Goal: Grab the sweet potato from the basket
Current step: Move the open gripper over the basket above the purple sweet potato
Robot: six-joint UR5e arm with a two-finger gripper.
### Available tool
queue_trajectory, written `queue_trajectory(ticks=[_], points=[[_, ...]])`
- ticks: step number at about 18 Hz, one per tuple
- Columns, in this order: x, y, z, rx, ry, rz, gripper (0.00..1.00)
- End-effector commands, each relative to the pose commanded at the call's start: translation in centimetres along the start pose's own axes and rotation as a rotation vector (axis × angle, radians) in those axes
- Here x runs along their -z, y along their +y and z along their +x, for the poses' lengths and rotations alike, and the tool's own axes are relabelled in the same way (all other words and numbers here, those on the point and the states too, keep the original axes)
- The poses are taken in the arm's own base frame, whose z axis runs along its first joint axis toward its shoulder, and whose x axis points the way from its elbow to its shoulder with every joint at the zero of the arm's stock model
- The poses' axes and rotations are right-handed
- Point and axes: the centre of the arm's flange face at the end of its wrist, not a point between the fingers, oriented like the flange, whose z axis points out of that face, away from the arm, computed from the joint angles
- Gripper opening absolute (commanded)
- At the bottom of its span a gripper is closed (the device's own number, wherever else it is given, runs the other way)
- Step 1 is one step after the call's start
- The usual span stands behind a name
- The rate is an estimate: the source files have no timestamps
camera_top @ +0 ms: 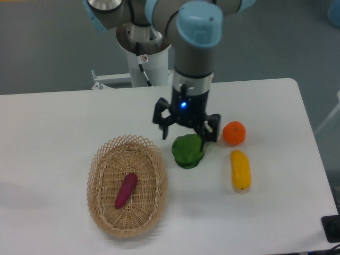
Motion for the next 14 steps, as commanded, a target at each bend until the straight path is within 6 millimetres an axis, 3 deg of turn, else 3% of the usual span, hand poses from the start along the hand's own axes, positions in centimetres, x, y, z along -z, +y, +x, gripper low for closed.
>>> queue_trajectory(ticks=[3, 7, 11, 14], points=[[-3.5, -1.5, 1.1, 0.022, 0.001, 0.012, 1.0], [-8.1, -2.0, 2.3, 0.0, 0.044, -0.033, 1.0], [-12.1, -1.0, 4.0, -0.024, 0.09, -0.093, 1.0], [-13.9, -0.6, 5.3, -0.038, 0.109, -0.124, 1.0]])
